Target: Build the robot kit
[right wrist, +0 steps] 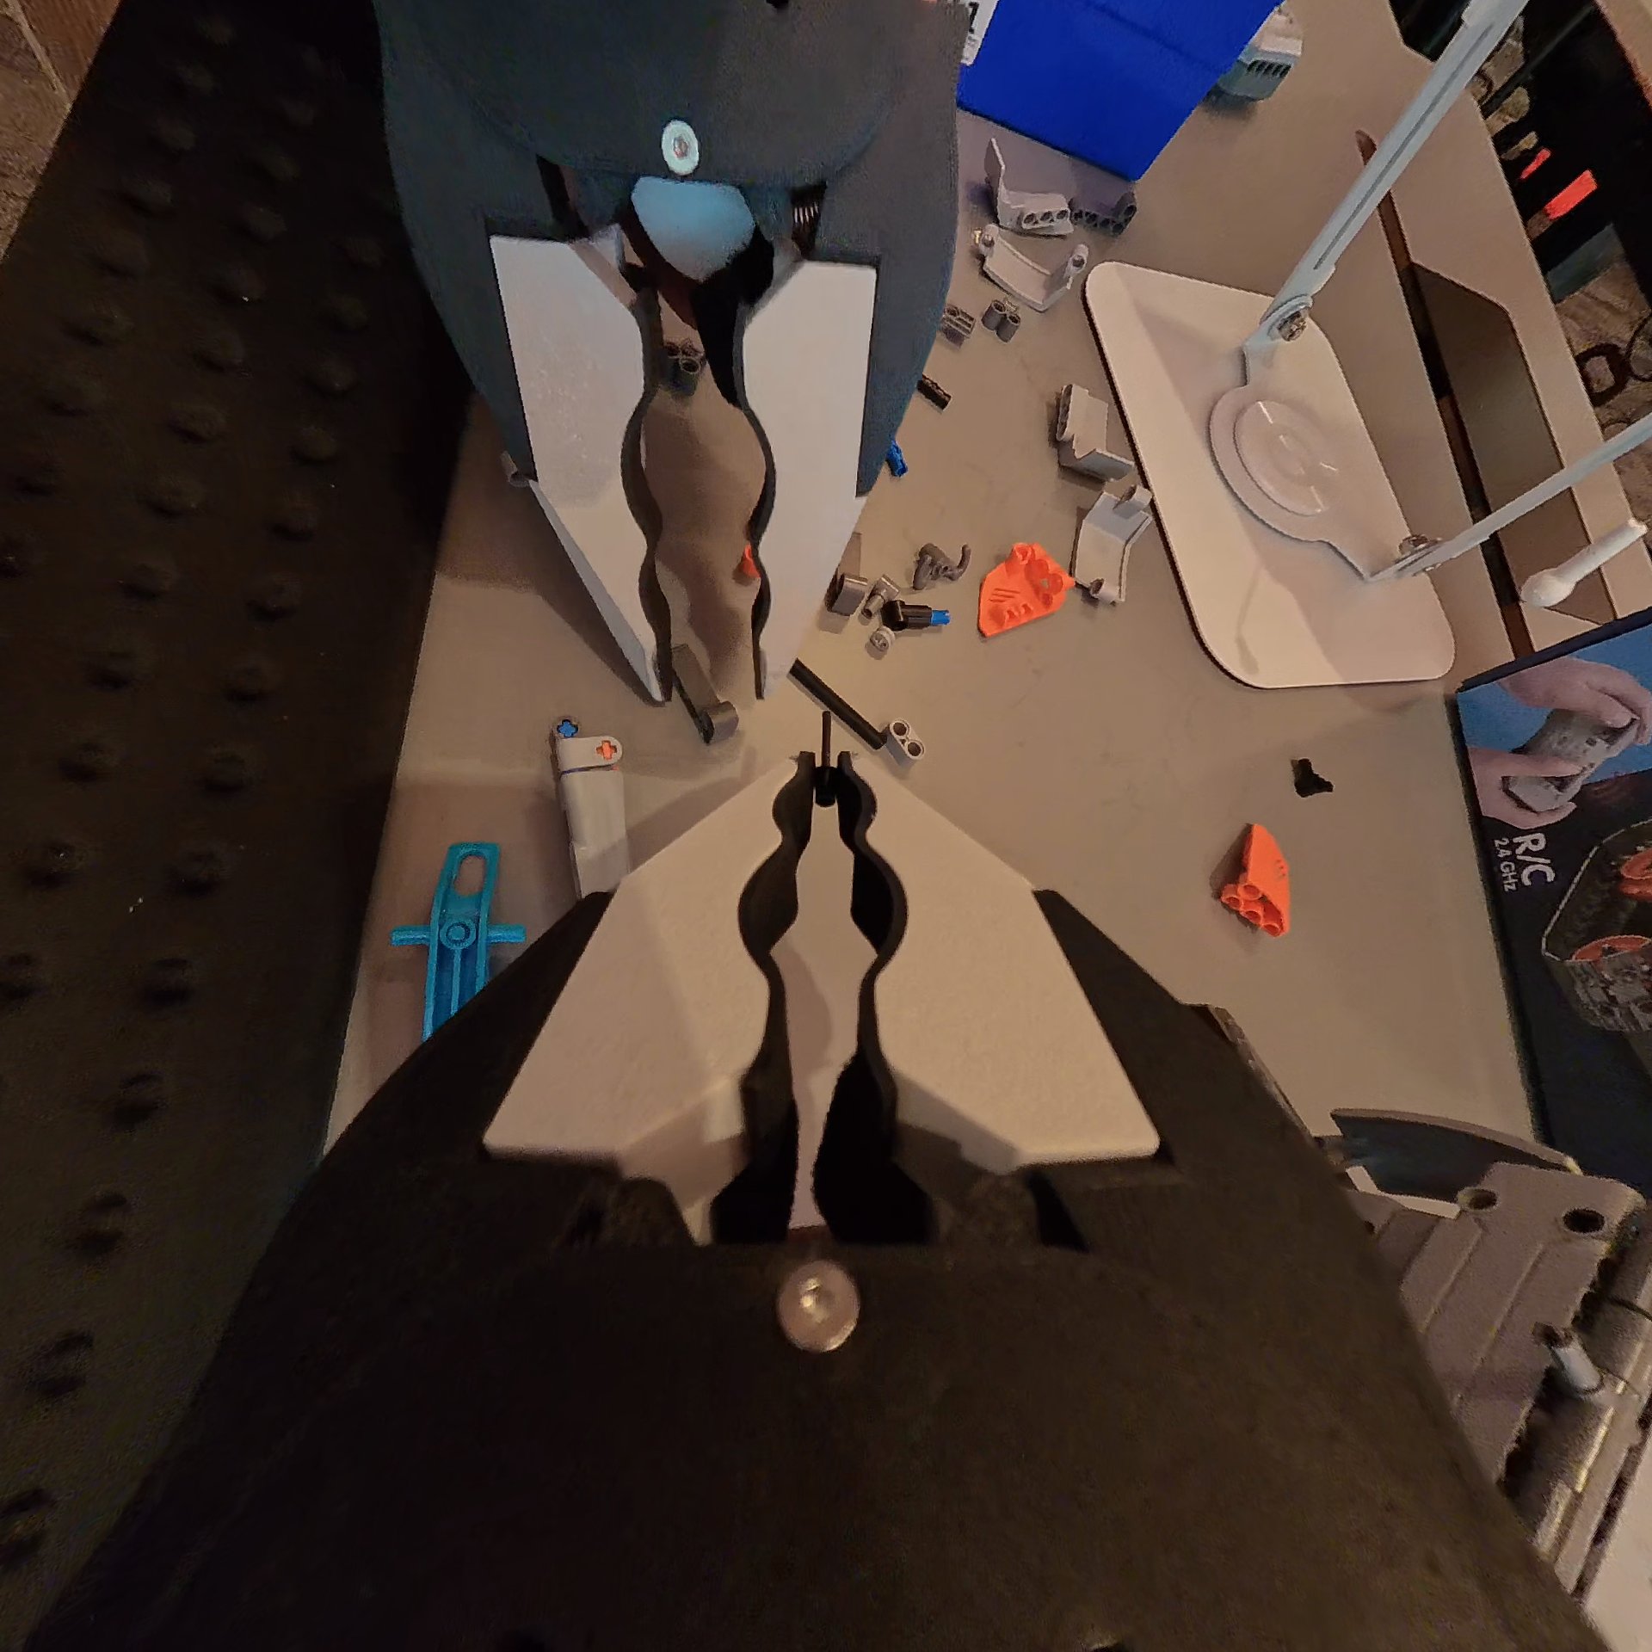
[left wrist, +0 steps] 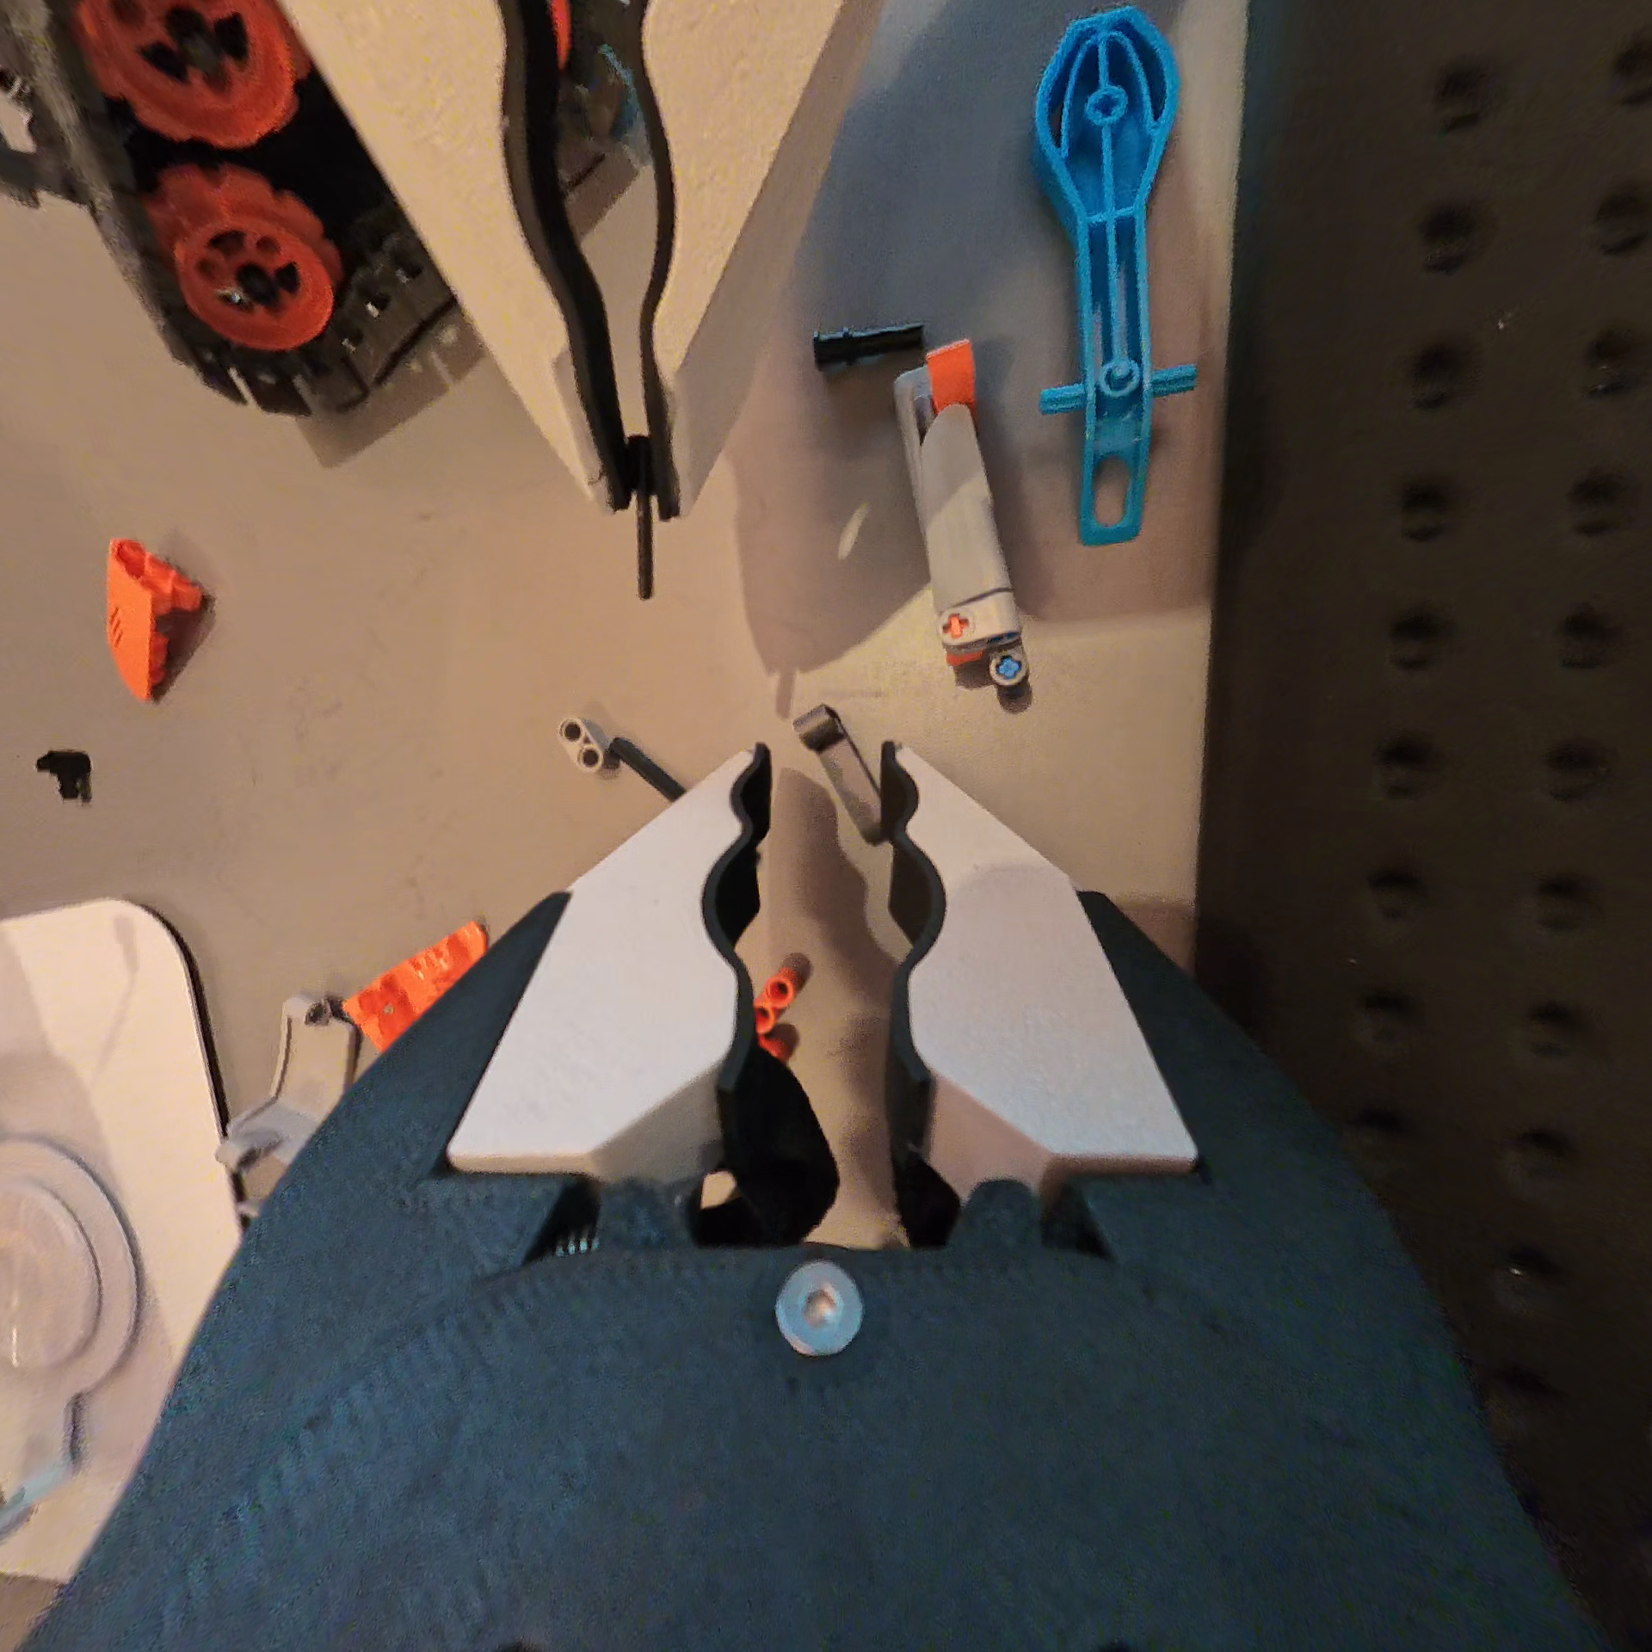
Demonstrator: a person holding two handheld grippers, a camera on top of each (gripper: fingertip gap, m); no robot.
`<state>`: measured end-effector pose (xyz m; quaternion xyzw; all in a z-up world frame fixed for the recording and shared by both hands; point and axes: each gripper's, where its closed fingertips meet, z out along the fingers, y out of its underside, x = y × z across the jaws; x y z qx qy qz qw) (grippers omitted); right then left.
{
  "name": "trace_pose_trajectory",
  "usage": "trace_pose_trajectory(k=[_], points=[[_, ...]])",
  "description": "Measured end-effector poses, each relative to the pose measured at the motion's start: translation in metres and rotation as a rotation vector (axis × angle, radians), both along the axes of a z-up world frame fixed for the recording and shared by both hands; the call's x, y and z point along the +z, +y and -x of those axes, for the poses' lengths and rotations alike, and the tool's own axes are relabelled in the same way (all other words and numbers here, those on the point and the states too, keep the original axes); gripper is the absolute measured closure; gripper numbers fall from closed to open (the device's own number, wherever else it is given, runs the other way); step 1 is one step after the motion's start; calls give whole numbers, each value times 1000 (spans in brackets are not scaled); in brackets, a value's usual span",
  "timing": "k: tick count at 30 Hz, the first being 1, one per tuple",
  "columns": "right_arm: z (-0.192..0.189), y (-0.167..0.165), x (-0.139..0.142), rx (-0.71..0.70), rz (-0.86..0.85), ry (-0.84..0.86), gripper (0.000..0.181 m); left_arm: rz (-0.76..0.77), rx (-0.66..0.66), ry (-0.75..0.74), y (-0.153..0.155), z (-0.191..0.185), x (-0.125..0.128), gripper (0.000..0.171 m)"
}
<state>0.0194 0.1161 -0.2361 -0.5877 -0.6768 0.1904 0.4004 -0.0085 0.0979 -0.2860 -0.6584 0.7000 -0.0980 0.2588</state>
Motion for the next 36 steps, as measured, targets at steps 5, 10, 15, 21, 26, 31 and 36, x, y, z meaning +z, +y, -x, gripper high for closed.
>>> trace_pose_trajectory(k=[5, 10, 15, 21, 26, 31, 36], points=[[-4, 2, 0, -7, 8, 3, 179, 24, -108, 60, -2, -4, -9, 159], [-7, 3, -2, -8, 16, 3, 179, 14, -292, 103, -16, -6, -9, 159], [-9, 3, 2, -12, 20, 15, 179, -36, -209, 88, -9, -1, 1, 138], [-9, 2, 6, -10, 22, 27, 179, -174, 31, 29, 8, 18, 13, 138], [-7, 0, 4, -3, 23, 20, 179, -172, 24, 14, 3, 15, 3, 136], [-9, 1, 3, -6, 38, 19, 179, -219, 9, 28, 16, 10, 0, 138], [-10, 1, -5, -9, 69, 2, 179, -303, 29, 61, 36, 10, 1, 141]])
